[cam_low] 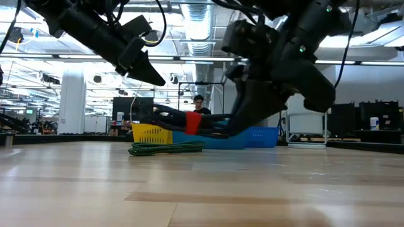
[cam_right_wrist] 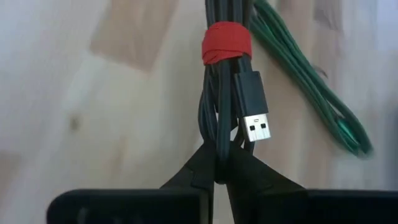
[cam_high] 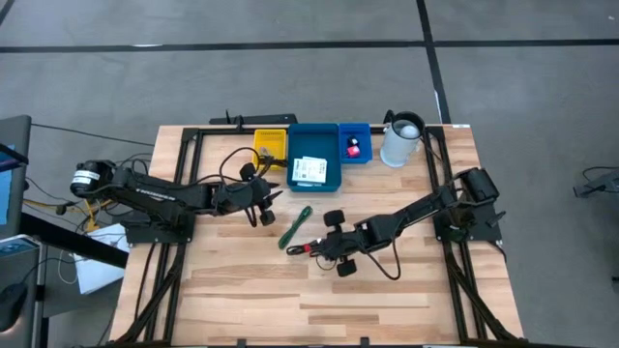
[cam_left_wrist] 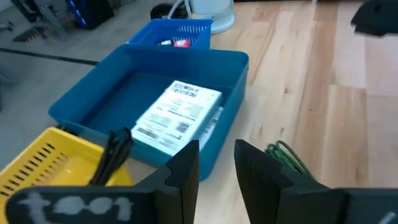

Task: Pick and place items into bin
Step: Put the black charger cable into the yellow bin, then put the green charger cable into the yellow bin

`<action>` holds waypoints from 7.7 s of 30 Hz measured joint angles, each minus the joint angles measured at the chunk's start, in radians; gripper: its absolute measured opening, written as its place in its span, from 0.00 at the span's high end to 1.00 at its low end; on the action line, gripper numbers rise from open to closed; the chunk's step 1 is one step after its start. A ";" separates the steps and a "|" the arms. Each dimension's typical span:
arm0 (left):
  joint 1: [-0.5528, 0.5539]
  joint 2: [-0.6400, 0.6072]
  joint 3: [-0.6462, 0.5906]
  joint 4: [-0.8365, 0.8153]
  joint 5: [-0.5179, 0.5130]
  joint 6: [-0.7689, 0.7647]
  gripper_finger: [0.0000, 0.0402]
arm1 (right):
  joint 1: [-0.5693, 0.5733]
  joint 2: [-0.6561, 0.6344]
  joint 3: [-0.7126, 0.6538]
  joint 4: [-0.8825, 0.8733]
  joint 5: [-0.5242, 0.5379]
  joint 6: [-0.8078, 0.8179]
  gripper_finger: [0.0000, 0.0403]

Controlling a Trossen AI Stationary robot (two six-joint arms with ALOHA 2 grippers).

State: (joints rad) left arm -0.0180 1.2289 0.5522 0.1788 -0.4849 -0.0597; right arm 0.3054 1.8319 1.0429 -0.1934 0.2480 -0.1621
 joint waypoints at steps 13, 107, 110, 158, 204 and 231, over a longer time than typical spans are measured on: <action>0.053 0.085 0.002 0.018 0.081 0.006 0.76 | -0.025 -0.216 0.060 -0.167 0.103 -0.048 0.96; 0.046 0.319 0.563 -0.706 -0.141 -0.038 0.96 | -0.059 -0.267 0.059 -0.492 0.178 0.215 0.43; 0.117 0.288 0.563 -0.735 -0.195 -0.073 0.96 | -0.059 -0.267 0.055 -0.544 0.178 0.255 0.40; 0.485 0.362 0.563 -0.730 0.059 -0.196 0.91 | 0.022 -0.267 -0.118 -0.524 0.172 0.399 0.42; 0.216 0.195 0.557 -0.748 -0.052 -0.083 0.67 | 0.069 -0.198 -0.282 0.307 0.237 0.228 0.42; 0.087 0.165 0.556 -0.864 0.461 -0.303 0.67 | -0.046 -0.120 -0.270 0.188 0.363 0.353 0.42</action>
State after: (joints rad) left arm 0.0691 1.3940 1.1080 -0.6850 -0.0242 -0.3627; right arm 0.2591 1.7123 0.7731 -0.0051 0.6108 0.1910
